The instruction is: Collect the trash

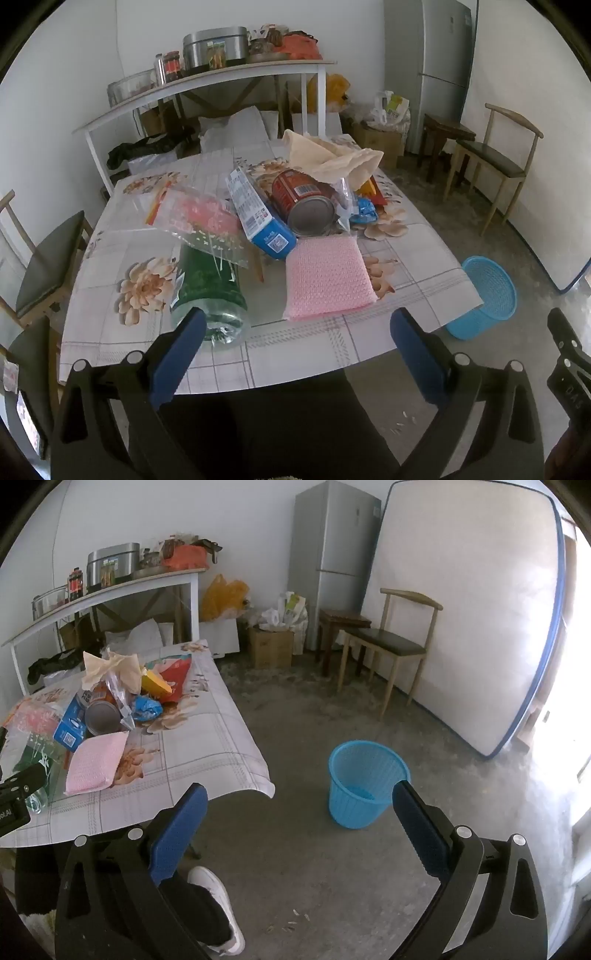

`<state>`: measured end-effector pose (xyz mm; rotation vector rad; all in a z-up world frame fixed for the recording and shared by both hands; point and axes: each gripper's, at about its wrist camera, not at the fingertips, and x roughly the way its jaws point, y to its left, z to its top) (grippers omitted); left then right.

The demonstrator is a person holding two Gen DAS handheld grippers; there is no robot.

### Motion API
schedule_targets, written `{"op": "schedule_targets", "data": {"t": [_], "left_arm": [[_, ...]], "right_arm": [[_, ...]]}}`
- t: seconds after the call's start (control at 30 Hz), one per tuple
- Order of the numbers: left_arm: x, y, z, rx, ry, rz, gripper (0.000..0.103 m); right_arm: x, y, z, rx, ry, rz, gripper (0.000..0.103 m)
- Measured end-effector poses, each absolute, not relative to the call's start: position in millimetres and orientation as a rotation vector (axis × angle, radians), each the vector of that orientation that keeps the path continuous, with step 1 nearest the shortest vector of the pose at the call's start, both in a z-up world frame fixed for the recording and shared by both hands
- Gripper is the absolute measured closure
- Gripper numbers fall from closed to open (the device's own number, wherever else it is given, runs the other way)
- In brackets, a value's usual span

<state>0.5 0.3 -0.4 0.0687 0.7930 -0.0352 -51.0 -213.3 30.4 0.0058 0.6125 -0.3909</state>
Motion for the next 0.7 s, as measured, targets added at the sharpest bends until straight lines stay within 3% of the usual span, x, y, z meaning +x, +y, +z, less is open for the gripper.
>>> {"op": "schedule_targets", "data": {"t": [0.27,0.7], "left_arm": [[0.9,0.3,-0.3,0.064,0.789,-0.036,0.005],[-1.0,4.7,-2.9,0.062,0.784,-0.033,0.005]], "right_arm": [[-47.4,-203.2,1.9,0.002,0.611,-0.385,0.007],[-52.2,-200.5,2.6,0.0,0.611,-0.388,0.007]]}}
